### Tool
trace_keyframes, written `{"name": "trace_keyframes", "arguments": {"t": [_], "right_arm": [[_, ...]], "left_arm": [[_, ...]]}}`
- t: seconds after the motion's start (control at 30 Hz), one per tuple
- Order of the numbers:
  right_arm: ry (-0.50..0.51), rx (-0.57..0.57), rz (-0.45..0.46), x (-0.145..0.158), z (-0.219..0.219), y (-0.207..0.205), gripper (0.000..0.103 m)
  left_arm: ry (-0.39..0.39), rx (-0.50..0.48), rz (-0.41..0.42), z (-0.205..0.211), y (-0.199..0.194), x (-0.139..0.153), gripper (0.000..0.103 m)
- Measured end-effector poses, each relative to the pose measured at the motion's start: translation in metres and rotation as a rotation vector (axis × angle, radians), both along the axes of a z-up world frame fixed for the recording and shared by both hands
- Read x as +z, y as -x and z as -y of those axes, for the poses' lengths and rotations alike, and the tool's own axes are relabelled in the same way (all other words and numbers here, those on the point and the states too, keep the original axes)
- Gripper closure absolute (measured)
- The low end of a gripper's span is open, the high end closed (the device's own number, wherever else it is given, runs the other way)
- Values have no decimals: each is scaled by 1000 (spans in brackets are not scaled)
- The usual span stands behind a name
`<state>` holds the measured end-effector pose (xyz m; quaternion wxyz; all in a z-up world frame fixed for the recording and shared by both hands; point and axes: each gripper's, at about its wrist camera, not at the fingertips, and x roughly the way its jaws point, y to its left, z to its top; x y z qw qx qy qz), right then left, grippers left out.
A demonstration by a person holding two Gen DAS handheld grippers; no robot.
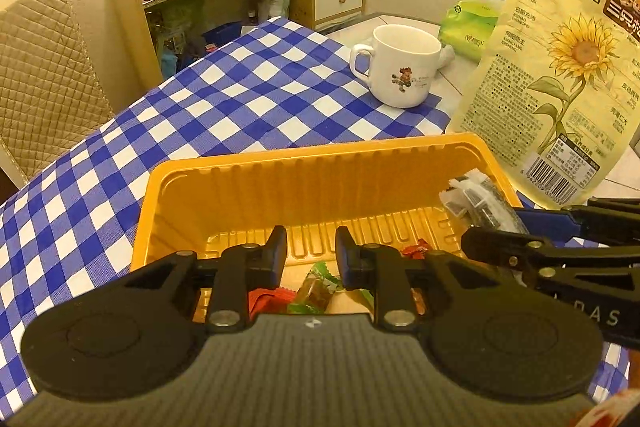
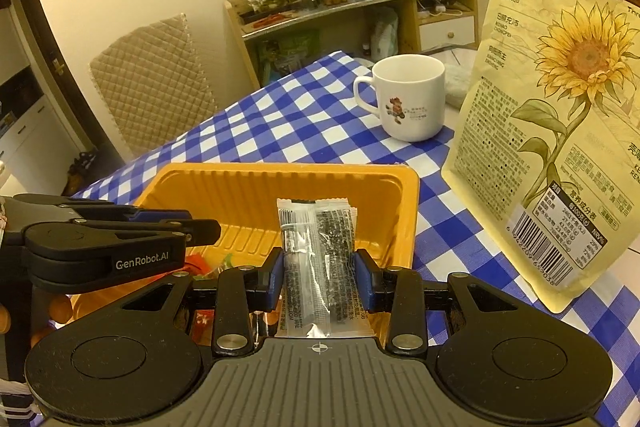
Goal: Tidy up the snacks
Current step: 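Carry the green candy and seaweed packet over the orange tray and lower both, then open both tools to release the snacks into the tray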
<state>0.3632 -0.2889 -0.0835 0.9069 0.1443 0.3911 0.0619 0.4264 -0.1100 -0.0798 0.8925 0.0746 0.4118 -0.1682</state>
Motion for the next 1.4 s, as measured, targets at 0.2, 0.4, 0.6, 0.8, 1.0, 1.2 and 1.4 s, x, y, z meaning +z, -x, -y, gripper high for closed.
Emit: {"name": "trace_keyframes", "arguments": {"t": [0.2, 0.4, 0.6, 0.8, 1.0, 1.2, 1.4], "right_arm": [[-8, 2, 3, 3, -2, 3, 66], [-13, -7, -6, 4, -2, 8, 65], [1, -26, -25, 2, -4, 11, 65], [33, -65, 6, 8, -8, 14, 53], [4, -64, 31, 19, -7, 24, 44], [-9, -46, 25, 28, -12, 47, 43], [-27, -37, 17, 37, -16, 78, 40]], "left_arm": [[14, 27, -14, -15, 7, 5, 75], [33, 68, -34, -37, 21, 11, 75], [61, 102, -35, -55, 39, 20, 73], [59, 123, -20, -64, 56, 27, 68], [61, 147, -14, -69, 71, 34, 66], [74, 174, -8, -76, 90, 44, 57], [77, 191, 0, -81, 117, 55, 54]]}}
